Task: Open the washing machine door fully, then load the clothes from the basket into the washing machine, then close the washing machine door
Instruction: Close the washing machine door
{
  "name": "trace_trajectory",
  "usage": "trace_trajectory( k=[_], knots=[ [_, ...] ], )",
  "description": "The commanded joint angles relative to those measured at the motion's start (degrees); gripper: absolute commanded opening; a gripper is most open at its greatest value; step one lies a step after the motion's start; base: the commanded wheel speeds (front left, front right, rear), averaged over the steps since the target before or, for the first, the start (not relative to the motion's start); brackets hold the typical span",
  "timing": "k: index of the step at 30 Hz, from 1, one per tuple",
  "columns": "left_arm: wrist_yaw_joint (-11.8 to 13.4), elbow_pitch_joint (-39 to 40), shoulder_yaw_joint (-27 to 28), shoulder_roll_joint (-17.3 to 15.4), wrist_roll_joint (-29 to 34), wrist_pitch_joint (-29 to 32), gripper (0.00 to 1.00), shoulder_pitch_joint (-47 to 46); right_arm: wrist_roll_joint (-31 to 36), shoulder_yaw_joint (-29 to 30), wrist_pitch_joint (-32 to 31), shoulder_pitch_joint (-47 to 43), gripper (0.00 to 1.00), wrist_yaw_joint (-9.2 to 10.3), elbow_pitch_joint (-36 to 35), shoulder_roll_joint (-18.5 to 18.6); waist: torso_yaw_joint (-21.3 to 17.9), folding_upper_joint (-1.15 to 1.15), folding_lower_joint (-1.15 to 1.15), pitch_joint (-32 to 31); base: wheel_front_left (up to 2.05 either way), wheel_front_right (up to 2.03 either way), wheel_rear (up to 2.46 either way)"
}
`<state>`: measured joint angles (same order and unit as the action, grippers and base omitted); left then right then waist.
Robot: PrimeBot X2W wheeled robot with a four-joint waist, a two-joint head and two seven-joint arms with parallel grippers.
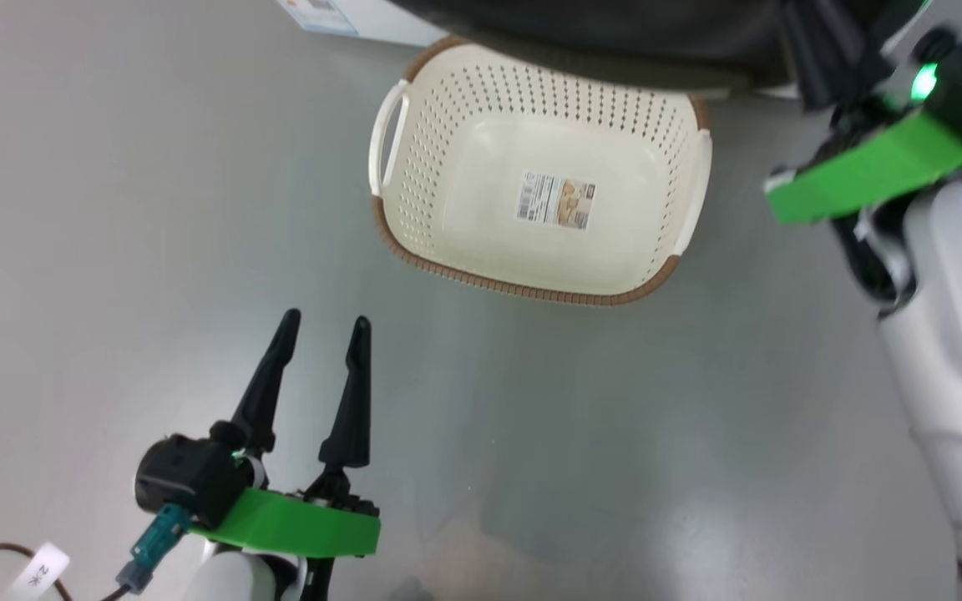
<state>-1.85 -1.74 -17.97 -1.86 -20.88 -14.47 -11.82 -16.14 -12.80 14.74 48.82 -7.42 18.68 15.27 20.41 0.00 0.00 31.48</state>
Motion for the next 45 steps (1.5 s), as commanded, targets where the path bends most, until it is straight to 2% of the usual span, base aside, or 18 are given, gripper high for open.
trace_trajectory(
  k=[1,10,22,29,35,44,45],
  knots=[
    [-0.4,1.1,1.3,-1.0,-0.5,-0.5,1.0,-1.0,0.6,0.3,0.3,2.3,0.0,-0.07,-0.5,-0.4,0.4,0.0,0.0,2.0,0.0,0.0,0.0],
    [-0.3,1.3,0.1,-1.0,-0.9,-0.5,1.0,-2.7,0.4,2.8,0.3,13.4,0.0,-0.07,3.7,-0.6,0.1,0.0,0.0,6.3,0.0,0.0,0.0],
    [-0.3,1.1,-0.4,-1.0,-1.3,-0.5,1.0,-4.7,0.3,3.6,0.3,21.6,0.0,-0.07,8.0,-0.3,-0.6,0.0,0.0,8.3,0.0,0.0,0.0],
    [-0.3,0.9,0.7,-1.0,-1.4,-0.5,1.0,-4.6,-3.4,-1.9,0.3,17.1,0.0,-0.07,7.5,0.3,-1.6,0.0,0.0,6.2,0.0,0.0,0.0],
    [-0.4,0.8,2.2,-1.0,-0.9,-0.5,1.0,-3.9,-5.7,-6.2,0.3,10.7,0.0,-0.07,4.5,2.1,-2.8,0.0,0.0,3.0,0.0,0.0,0.0],
    [-0.4,0.8,6.9,-1.0,1.1,-0.5,1.0,-1.4,-8.7,-4.9,0.3,-3.6,0.0,-0.07,-0.5,1.8,-6.3,0.0,0.0,-3.5,0.0,0.0,0.0],
    [-0.5,0.8,7.4,-1.0,1.3,-0.5,1.0,-1.1,-8.8,-4.6,0.3,-5.0,0.07,-0.07,-0.9,1.5,-6.8,0.0,0.0,-4.1,0.0,0.0,0.0]
  ],
)
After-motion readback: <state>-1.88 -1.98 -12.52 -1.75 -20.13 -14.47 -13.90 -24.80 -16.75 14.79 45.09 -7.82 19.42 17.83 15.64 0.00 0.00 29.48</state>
